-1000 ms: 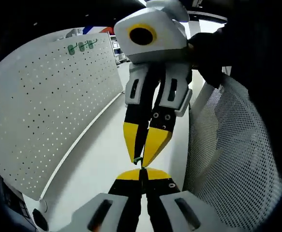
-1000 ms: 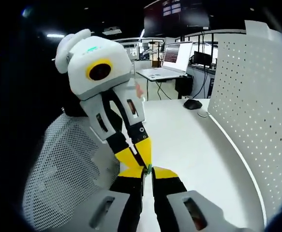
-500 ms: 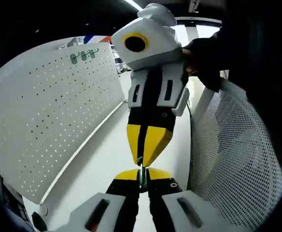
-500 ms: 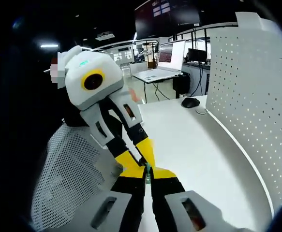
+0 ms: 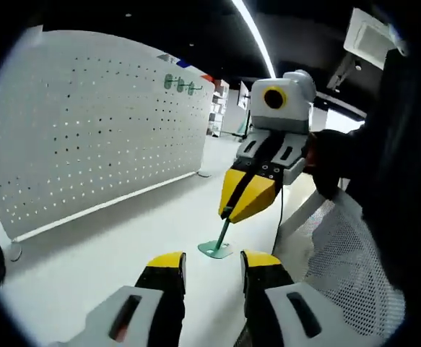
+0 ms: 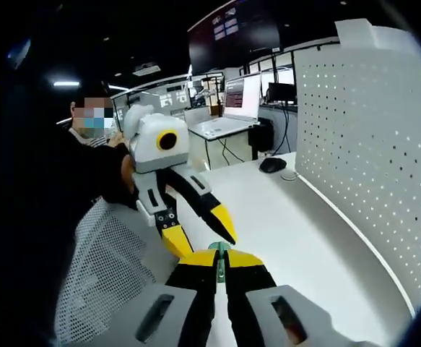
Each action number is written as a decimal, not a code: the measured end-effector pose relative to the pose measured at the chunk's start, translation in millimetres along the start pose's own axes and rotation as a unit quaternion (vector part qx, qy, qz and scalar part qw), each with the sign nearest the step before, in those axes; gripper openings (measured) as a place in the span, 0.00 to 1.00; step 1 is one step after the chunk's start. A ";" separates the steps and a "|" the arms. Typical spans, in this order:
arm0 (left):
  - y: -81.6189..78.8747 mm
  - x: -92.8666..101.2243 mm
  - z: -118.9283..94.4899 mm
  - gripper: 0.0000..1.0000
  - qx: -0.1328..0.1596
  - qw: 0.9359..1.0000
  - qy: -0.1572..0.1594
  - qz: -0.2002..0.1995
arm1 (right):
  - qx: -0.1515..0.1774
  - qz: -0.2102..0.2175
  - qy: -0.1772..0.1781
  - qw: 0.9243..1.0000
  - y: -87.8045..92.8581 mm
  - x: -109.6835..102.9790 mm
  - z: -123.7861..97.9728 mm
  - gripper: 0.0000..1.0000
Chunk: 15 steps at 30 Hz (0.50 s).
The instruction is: Insert the hook assembly into the mounting plate slot until the hook locks in place.
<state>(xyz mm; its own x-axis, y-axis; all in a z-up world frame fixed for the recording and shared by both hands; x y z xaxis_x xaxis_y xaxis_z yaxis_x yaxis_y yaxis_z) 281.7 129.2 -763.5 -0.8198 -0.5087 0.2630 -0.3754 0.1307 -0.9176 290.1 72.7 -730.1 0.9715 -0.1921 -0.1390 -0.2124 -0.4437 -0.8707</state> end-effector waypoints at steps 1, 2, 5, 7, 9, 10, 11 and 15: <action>-0.6 -1.5 -0.4 0.30 0.004 1.000 -0.002 -0.002 | 0.007 0.002 0.000 1.000 -3.0 -0.1 -0.3 0.00; -1.9 -2.0 -0.8 0.30 0.011 1.000 -0.002 -0.008 | 0.012 0.005 -0.004 1.000 -6.4 -0.9 -0.8 0.00; -5.9 -1.5 -1.6 0.27 0.033 0.999 0.009 -0.023 | 0.024 0.004 -0.008 1.000 -13.0 -2.7 -0.6 0.00; -8.5 -0.4 -1.9 0.26 0.044 0.999 0.015 -0.027 | 0.034 0.006 -0.014 0.999 -17.2 -4.9 -0.3 0.00; -11.7 1.6 -2.2 0.26 0.055 0.998 0.023 -0.030 | 0.042 0.012 -0.018 0.999 -21.0 -6.1 -0.3 0.00; -14.5 3.6 -2.6 0.24 0.066 0.997 0.031 -0.032 | 0.047 0.013 -0.019 0.999 -22.6 -5.9 -0.5 0.00; -16.8 4.8 -3.4 0.23 0.074 0.996 0.037 -0.036 | 0.056 0.017 -0.021 0.998 -25.3 -6.0 -1.4 0.00; -22.1 10.6 -3.8 0.20 0.088 0.994 0.054 -0.034 | 0.088 0.049 -0.038 0.994 -32.8 -7.8 -5.8 0.00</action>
<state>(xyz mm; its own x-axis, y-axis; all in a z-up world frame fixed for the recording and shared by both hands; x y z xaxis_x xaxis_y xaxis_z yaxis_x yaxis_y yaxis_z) 279.6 124.1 -739.3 -0.8408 -0.4151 0.3474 -0.3574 -0.0563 -0.9322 288.9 83.7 -697.7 0.9538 -0.1564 -0.2565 -0.2906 -0.2642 -0.9196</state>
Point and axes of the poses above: the point that each gripper's makers call its tool centre point, and the gripper's own axes: z roughly forward along the fingers, x roughly to its right, y roughly out of its underside, the point moved 3 cm from there along -z, roughly backward along the fingers
